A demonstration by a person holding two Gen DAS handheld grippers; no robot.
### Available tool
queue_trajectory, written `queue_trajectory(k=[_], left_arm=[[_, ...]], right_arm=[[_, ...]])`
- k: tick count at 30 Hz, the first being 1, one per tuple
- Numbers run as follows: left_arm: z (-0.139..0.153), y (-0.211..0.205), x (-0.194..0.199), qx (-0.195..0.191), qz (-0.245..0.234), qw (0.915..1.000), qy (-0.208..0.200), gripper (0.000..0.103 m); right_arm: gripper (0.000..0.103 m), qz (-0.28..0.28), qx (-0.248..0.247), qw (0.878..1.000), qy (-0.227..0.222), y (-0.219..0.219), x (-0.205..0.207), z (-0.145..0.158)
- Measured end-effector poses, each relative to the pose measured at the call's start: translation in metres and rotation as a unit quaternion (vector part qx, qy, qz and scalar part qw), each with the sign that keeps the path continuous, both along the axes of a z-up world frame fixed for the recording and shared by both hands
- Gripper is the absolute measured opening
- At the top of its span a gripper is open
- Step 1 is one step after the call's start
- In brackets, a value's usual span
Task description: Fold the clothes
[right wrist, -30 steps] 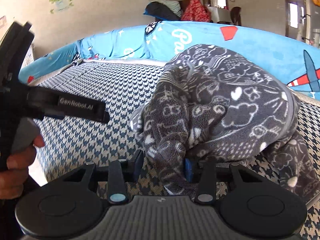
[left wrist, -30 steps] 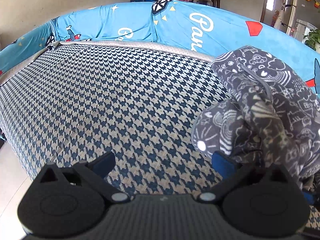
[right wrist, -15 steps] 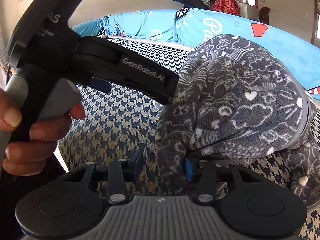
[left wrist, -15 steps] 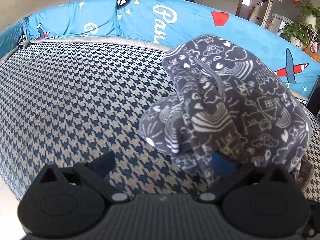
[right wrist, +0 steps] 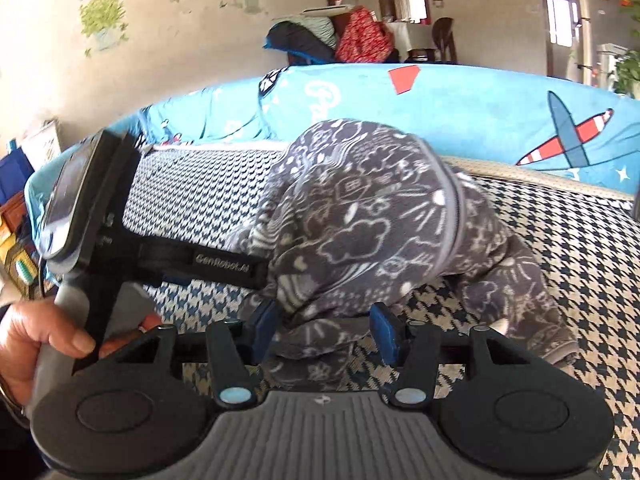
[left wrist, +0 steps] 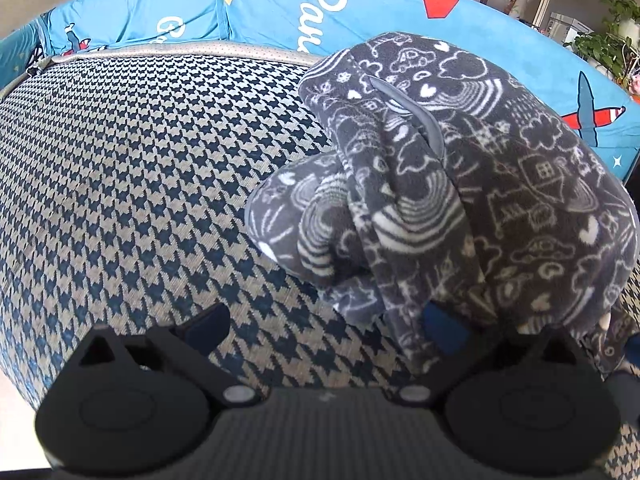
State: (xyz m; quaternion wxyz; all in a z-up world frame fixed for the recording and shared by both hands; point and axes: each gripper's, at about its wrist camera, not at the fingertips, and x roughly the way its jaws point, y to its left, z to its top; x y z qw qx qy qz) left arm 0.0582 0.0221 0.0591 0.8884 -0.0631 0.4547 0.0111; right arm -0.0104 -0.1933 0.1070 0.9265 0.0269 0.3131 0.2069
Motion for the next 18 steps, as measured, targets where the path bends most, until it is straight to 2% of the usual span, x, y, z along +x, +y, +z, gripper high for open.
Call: queue_trajectory(k=[5,7,11,14,18], left_arm=[[-0.003,-0.004,-0.007,0.012,-0.011,0.9998,-0.012,0.103],[-0.004,-0.005,-0.010,0.014,-0.014,0.9997,-0.015,0.103],[-0.008,-0.002,-0.013,0.000,-0.016,0.9998,-0.013,0.103],[-0.011,0.005,-0.019,-0.021,-0.014,0.9997,-0.006,0.103],[-0.014,0.009,-0.024,-0.021,-0.019,0.9996,0.002,0.103]], right_arm=[[0.053,-0.062,0.014,0.998,-0.031,-0.002,0.015,0.014],[0.058,-0.077,0.016,0.996,-0.041,0.001,0.021,0.018],[0.068,-0.087,0.043,0.994,-0.048,0.008,0.030,0.021],[0.070,-0.087,0.055,0.993,-0.051,0.018,0.041,0.019],[0.071,-0.085,0.029,0.994,-0.056,0.036,0.056,0.013]])
